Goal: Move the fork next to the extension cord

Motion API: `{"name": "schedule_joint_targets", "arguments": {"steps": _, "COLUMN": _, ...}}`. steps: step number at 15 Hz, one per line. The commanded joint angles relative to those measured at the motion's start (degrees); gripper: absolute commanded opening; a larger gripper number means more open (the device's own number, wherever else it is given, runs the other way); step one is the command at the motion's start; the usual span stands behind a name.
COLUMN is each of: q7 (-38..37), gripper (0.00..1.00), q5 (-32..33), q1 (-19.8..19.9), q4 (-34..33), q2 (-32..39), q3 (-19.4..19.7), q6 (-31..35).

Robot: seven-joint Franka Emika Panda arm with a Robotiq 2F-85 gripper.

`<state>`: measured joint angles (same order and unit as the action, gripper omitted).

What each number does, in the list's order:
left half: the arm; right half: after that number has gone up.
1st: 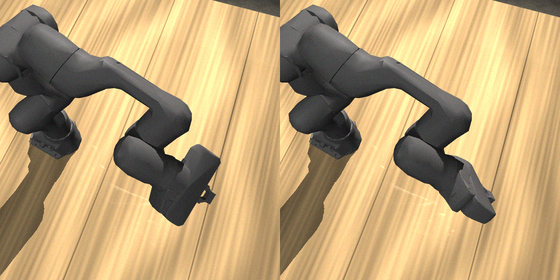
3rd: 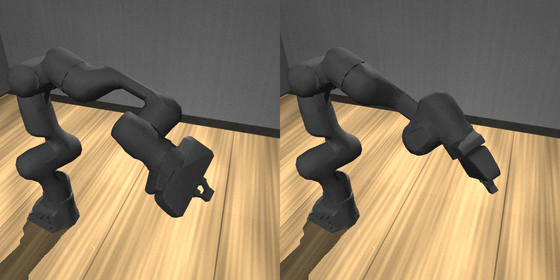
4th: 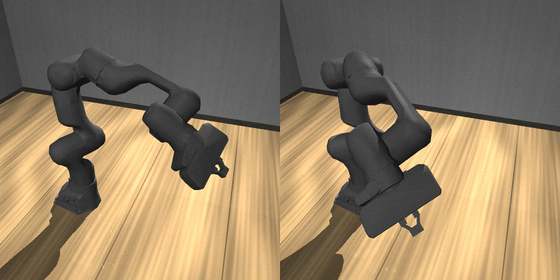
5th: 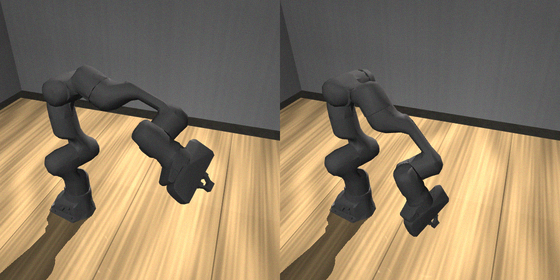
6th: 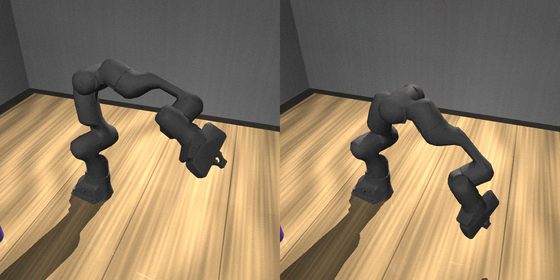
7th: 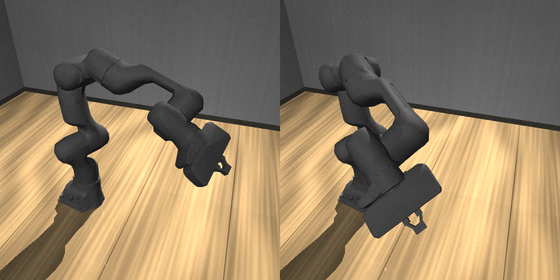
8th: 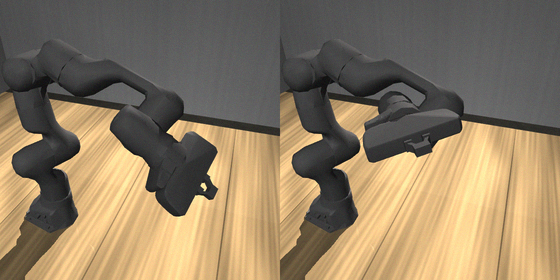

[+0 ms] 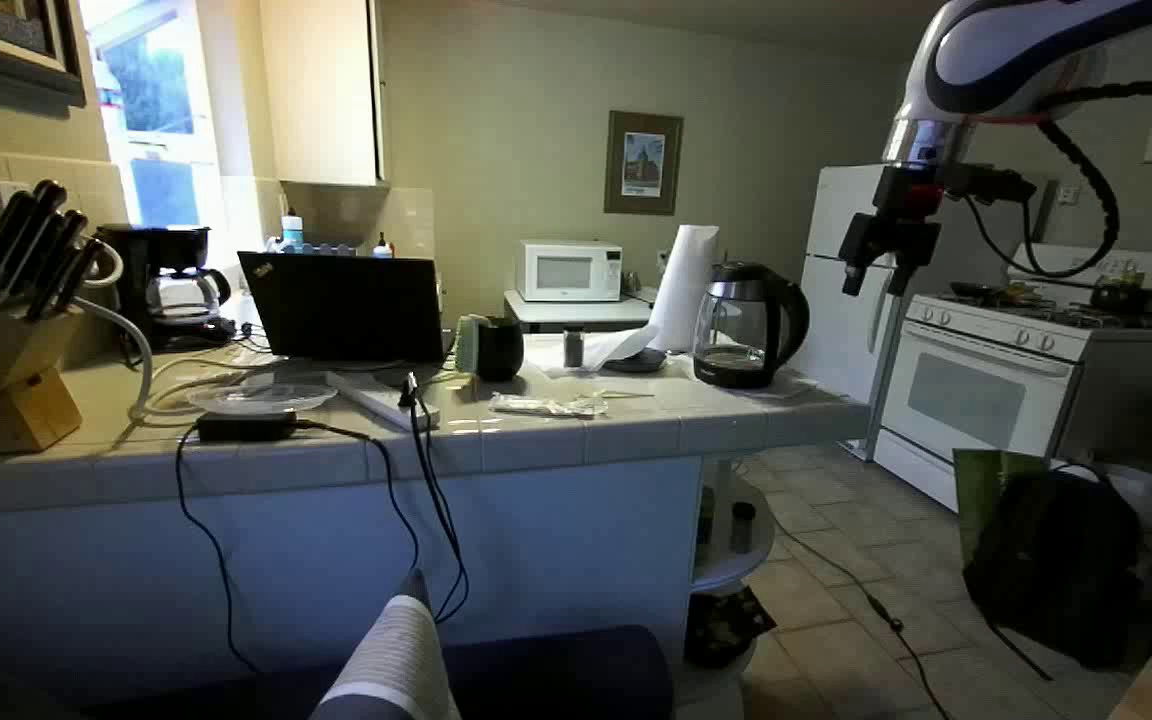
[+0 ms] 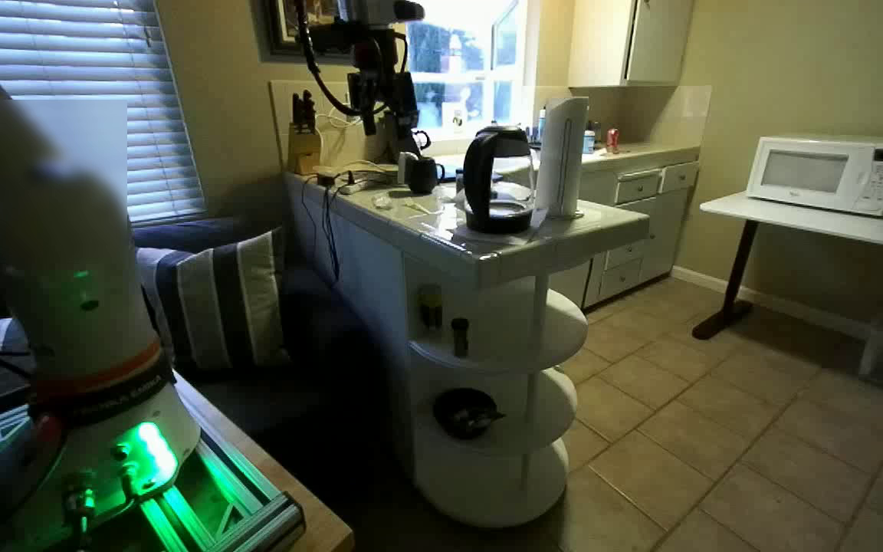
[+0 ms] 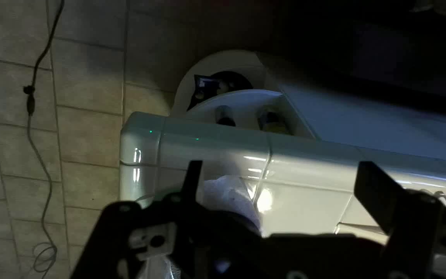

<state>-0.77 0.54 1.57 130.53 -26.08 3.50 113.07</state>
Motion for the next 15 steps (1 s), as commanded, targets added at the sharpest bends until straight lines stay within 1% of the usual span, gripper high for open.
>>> {"name": "schedule_joint_targets", "arguments": {"steps": 1, "q7": 0.2, "gripper": 1.0, "q5": -0.2, "q1": 0.5, "q4": -0.1, "q2": 0.0, "q3": -0.4, "q6": -0.1}}
{"name": "schedule_joint_targets", "arguments": {"steps": 5, "q7": 0.2, "gripper": 1.0, "q5": -0.2, "q1": 0.5, "q4": -0.1, "q2": 0.0, "q3": -0.4, "q6": -0.1}}
{"name": "schedule_joint_targets", "arguments": {"steps": 7, "q7": 6.2, "gripper": 1.0, "q5": -1.6, "q1": -2.8, "q4": -1.6, "q2": 2.5, "q3": -1.1, "q6": -1.1}}
{"name": "schedule_joint_targets", "arguments": {"steps": 11, "q7": 11.2, "gripper": 1.0, "q5": -3.1, "q1": -7.6, "q4": -2.8, "q2": 7.1, "q3": -4.2, "q6": -0.2}}
{"name": "schedule_joint_targets", "arguments": {"steps": 13, "q7": 14.9, "gripper": 1.0, "q5": -2.5, "q1": -9.3, "q4": -4.9, "q2": 10.7, "q3": -5.3, "q6": -0.2}}
{"name": "schedule_joint_targets", "arguments": {"steps": 15, "q7": 19.1, "gripper": 1.0, "q5": -0.6, "q1": -10.0, "q4": -8.2, "q2": 15.0, "q3": -6.2, "q6": 0.1}}
